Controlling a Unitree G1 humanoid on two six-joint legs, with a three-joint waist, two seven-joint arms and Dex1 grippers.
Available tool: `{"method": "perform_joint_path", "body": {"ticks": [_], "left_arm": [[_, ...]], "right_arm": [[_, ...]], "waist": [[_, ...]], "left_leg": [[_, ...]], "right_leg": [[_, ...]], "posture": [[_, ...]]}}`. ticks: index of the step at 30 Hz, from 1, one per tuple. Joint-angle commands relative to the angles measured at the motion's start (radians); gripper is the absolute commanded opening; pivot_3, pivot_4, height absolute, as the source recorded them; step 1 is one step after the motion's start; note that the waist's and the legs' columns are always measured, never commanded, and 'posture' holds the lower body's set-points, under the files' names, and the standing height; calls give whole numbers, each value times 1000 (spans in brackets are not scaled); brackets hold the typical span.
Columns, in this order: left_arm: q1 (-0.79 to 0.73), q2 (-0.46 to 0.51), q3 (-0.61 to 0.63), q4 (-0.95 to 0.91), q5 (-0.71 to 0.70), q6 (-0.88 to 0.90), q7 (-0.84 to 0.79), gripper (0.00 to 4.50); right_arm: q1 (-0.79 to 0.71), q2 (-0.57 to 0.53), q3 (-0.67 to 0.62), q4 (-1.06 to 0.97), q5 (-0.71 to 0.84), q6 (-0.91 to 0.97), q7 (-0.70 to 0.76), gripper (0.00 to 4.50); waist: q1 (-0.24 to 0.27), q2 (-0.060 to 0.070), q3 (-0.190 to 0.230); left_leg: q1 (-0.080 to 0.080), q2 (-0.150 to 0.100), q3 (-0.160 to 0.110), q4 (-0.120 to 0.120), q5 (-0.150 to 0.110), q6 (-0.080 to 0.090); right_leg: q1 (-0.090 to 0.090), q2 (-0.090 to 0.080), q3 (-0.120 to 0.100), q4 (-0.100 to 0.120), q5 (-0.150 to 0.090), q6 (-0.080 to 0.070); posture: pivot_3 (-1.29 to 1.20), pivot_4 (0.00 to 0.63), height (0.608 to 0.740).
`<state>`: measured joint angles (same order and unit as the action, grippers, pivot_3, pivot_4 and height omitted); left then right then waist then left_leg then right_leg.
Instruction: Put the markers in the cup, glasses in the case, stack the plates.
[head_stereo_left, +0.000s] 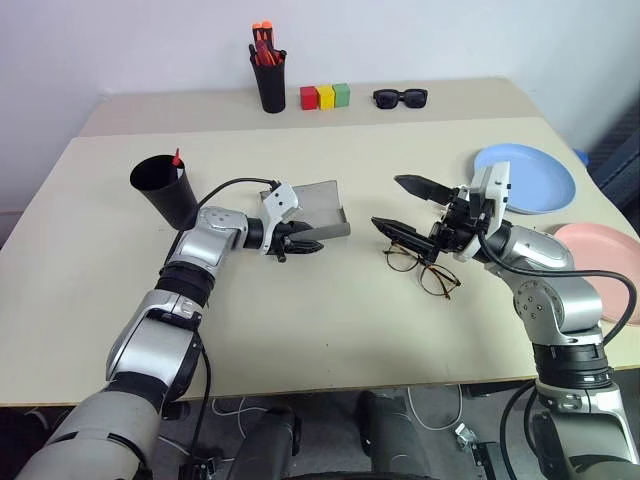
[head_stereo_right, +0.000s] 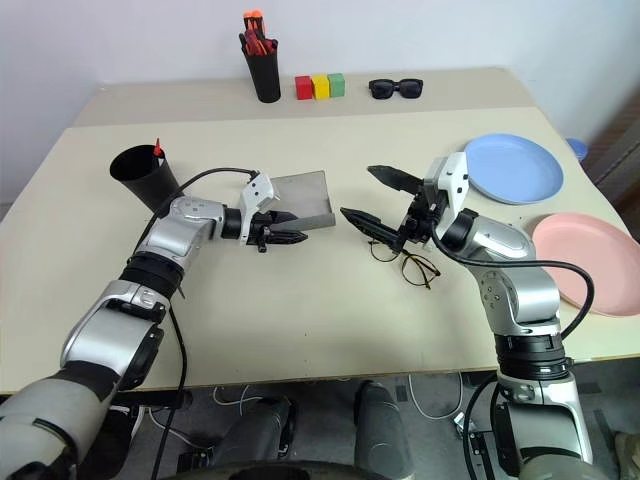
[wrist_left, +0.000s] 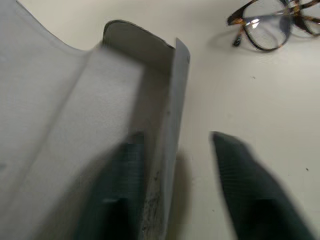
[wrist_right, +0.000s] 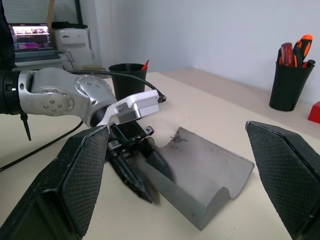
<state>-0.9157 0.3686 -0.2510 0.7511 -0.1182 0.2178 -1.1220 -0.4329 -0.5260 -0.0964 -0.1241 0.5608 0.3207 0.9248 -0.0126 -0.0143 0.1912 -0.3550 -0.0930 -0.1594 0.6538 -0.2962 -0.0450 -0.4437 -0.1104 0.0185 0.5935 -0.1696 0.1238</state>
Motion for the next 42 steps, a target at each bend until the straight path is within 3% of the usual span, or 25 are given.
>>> {"method": "perform_joint_path", "body": {"ticks": [1,6,10,16,22,25,32,39,42], "left_arm": [[-14,14,2,-35,15,24,-38,38],[27,80,-14,-168,4,144,-147,38],[84,180,-23,-388,-14,304,-219,38],[171,238,-29,-699,-61,523,-182,38],[264,219,-35,-815,-52,592,-43,38],[278,205,-32,-830,-65,611,-4,1017],[260,190,69,-881,-176,617,24,4453],[342,225,255,-968,-334,505,-20,4453],[399,233,331,-998,-390,434,-32,4453]], "right_arm": [[-11,5,-12,-36,3,-21,-9,4500],[-21,6,-9,-24,-2,-27,-7,4500],[-16,-7,-16,-13,-7,-33,8,4500],[-3,1,-13,0,-12,-49,9,4500],[6,9,-1,25,-33,-74,20,4500],[7,4,-1,35,-42,-66,17,4500],[33,-67,43,37,-141,-1,-10,4500],[52,-314,136,-29,-316,215,-30,4500],[52,-357,154,-45,-326,295,-29,4500]], "waist": [[0,0,0],[-8,0,0],[-8,0,0],[1,0,0],[-7,0,0],[-3,0,0],[0,1,0],[-2,1,0],[-1,1,1]], "left_leg": [[0,0,0,0,0,0],[0,0,0,0,0,0],[0,1,0,-1,0,0],[-1,1,-1,0,0,0],[1,1,-1,-1,0,0],[0,1,-1,-1,0,0],[0,1,0,0,0,0],[0,1,1,0,0,0],[0,2,1,-1,0,0]], "right_leg": [[0,0,0,0,0,0],[0,0,0,0,0,0],[-1,0,0,1,0,0],[0,0,0,0,0,0],[0,1,0,1,0,0],[0,1,1,1,0,0],[0,1,1,1,0,0],[-1,0,1,0,0,0],[-1,0,1,0,0,0]], "posture": [[0,150,740],[0,150,740],[0,150,740],[0,150,740],[0,150,740],[0,150,740],[0,150,740],[0,150,740],[0,150,740]]}}
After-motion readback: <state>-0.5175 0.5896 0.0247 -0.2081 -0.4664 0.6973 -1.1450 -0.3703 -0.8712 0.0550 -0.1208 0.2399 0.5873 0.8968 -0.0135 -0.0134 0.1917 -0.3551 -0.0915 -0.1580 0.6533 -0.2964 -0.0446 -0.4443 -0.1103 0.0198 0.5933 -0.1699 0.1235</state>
